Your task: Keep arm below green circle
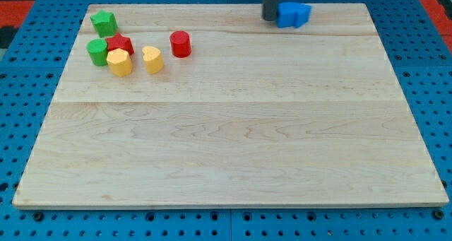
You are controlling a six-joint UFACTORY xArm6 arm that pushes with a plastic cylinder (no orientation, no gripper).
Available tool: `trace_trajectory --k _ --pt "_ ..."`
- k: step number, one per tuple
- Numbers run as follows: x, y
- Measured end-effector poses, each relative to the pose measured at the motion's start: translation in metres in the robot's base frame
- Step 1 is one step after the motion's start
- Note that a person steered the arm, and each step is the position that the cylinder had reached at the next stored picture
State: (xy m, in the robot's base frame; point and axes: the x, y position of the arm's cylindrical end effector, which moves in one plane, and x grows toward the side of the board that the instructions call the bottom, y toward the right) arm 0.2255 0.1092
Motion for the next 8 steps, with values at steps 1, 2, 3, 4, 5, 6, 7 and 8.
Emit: trace_trajectory --k 1,2,3,4,5,6,7,8 --pt "0.0 0.036" --pt "0.007 0.0" --pt "0.051 -0.002" --pt "0.089 -0.001" --pt "0.114 -0.001" --pt "0.128 -0.001" --pt "0.128 -0.002" --pt "0.128 0.005"
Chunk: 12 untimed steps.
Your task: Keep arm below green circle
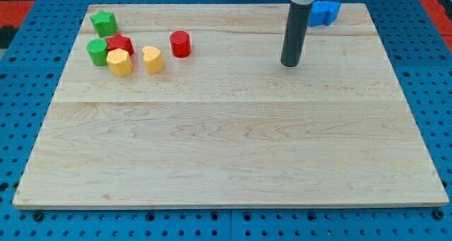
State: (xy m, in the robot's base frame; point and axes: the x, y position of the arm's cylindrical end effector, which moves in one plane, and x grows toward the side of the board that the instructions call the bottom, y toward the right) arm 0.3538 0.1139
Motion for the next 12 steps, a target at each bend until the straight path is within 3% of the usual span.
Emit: trace_trajectory --k 7,8,10,12 --pt "0.036 0.003" --pt "0.068 -0.005" --pt "0.105 -0.125" --pt "0.109 -0.296"
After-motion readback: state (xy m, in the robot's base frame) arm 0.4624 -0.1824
